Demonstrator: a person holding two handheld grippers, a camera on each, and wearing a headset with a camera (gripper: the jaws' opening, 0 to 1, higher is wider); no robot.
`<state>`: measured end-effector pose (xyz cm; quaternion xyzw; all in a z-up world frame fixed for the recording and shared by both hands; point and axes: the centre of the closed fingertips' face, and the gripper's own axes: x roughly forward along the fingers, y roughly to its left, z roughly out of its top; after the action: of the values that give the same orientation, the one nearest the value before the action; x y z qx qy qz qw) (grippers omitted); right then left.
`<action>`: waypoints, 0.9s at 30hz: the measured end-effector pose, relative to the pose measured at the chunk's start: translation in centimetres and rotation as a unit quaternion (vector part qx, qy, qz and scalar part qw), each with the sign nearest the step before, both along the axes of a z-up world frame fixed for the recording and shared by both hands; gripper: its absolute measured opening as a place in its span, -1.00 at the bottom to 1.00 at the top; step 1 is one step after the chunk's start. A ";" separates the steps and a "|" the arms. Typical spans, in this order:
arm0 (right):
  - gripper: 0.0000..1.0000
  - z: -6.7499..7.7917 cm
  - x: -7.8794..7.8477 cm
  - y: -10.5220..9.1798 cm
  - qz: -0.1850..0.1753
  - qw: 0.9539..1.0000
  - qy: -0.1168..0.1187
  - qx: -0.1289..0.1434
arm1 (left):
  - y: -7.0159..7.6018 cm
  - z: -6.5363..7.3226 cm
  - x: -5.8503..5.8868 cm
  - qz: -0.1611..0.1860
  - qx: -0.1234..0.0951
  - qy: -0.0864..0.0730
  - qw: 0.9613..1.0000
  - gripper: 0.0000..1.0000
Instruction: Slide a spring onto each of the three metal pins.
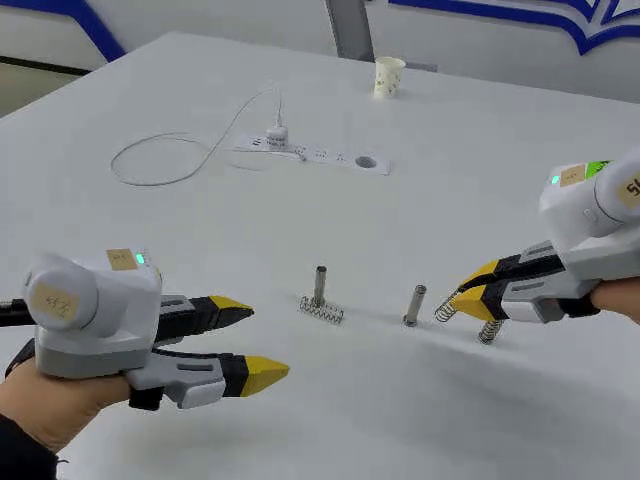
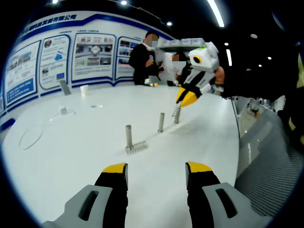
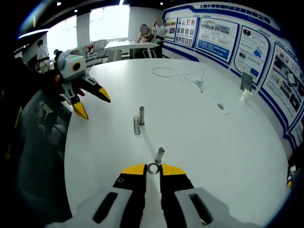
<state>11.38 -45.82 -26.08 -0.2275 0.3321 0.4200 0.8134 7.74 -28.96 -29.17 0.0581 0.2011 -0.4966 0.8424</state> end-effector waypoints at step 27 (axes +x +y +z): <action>-0.76 1.6 2.6 1.6 0.021 0.999 0.010 -0.021 | 0.1 0.0 0.2 0.003 -0.002 -0.002 1.000 0.00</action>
<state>13.96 -44.23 -24.49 -0.2475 0.3443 0.4325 0.7957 7.90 -28.87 -29.13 0.0567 0.1987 -0.4946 0.8442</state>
